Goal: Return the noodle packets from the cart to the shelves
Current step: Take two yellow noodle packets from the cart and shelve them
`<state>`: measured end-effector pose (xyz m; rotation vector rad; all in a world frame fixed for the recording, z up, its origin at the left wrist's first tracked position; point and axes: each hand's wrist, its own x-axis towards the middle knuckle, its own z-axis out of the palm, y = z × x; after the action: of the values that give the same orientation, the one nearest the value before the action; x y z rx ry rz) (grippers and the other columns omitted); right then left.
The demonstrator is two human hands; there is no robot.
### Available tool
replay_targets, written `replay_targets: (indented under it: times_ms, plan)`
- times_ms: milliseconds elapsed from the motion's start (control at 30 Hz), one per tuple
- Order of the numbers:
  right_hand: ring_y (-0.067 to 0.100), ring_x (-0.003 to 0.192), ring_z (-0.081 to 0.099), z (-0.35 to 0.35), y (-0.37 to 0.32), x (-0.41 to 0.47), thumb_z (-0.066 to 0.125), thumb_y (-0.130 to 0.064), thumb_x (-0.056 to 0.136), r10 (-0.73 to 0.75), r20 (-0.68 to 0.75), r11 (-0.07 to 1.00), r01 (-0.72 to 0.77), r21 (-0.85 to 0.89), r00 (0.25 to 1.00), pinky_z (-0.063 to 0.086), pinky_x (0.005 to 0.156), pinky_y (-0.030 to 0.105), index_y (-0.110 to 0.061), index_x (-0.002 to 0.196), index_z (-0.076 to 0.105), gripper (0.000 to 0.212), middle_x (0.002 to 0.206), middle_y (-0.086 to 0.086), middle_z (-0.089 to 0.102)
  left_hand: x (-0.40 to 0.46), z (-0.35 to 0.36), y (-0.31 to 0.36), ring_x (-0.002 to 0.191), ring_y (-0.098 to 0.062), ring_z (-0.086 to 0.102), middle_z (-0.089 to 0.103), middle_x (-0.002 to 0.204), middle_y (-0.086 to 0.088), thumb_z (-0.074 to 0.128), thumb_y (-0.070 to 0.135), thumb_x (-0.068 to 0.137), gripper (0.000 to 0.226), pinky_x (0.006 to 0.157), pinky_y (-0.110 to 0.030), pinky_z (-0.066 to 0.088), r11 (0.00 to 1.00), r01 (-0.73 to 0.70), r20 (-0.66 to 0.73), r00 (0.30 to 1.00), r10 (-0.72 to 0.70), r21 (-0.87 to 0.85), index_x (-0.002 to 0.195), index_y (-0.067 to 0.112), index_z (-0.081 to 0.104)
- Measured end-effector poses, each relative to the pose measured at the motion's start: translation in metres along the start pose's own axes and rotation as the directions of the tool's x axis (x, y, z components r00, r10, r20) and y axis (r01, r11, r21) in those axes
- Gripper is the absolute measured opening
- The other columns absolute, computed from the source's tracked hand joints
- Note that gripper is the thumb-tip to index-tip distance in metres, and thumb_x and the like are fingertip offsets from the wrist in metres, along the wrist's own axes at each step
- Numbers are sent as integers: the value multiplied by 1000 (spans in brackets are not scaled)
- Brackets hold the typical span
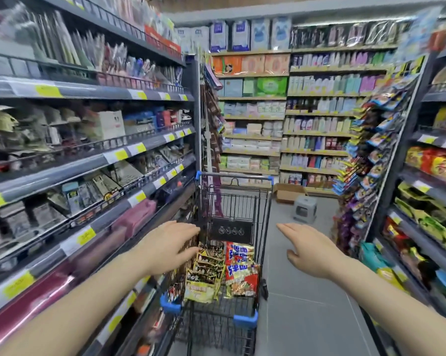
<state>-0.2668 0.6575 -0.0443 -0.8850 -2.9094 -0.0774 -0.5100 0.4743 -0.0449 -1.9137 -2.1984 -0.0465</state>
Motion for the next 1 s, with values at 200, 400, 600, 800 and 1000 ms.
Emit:
replay_targets:
  times_ms: [200, 400, 600, 800, 1000]
  plan:
    - [16, 142, 25, 26, -1, 87, 46, -17, 91, 0, 27, 1000, 0, 21, 1000, 20, 116, 28, -18, 150, 20, 64, 156, -1, 26, 46, 33, -57, 134, -13, 37, 39, 148, 3, 33, 47, 93, 58, 111, -27, 22, 1000, 6, -4, 1000, -6, -27, 143, 18, 34]
    - [17, 142, 27, 46, 16, 189, 47, -19, 92, 43, 37, 997, -45, 56, 998, 23, 114, 28, -18, 150, 21, 63, 156, 0, 27, 121, 57, -120, 128, -13, 42, 45, 142, 4, 33, 45, 95, 52, 108, -27, 26, 1000, 8, 38, 999, -7, -17, 141, 18, 37]
    - [18, 140, 32, 66, 24, 277, 49, -18, 91, 80, 102, 991, -90, 97, 992, 29, 111, 28, -16, 150, 22, 65, 154, 2, 31, 175, 88, -180, 124, -19, 48, 52, 136, -2, 12, 57, 77, 80, 104, -28, 31, 996, -30, -15, 999, 29, -81, 135, 13, 44]
    - [19, 137, 36, 108, 20, 328, 50, -18, 91, 106, 195, 979, -136, 149, 975, 35, 109, 31, -17, 149, 23, 64, 152, 0, 34, 212, 135, -221, 132, -16, 40, 44, 144, -2, 10, 66, 77, 87, 111, -27, 22, 993, -43, 65, 997, 50, -112, 140, 15, 38]
    - [18, 141, 30, 174, 15, 367, 52, -13, 90, 155, 310, 956, -222, 192, 938, 30, 114, 33, -18, 151, 19, 69, 156, -1, 27, 246, 213, -249, 140, -11, 25, 28, 153, 3, -1, 70, 76, 91, 113, -24, 2, 989, -85, 145, 984, 103, -124, 147, 20, 24]
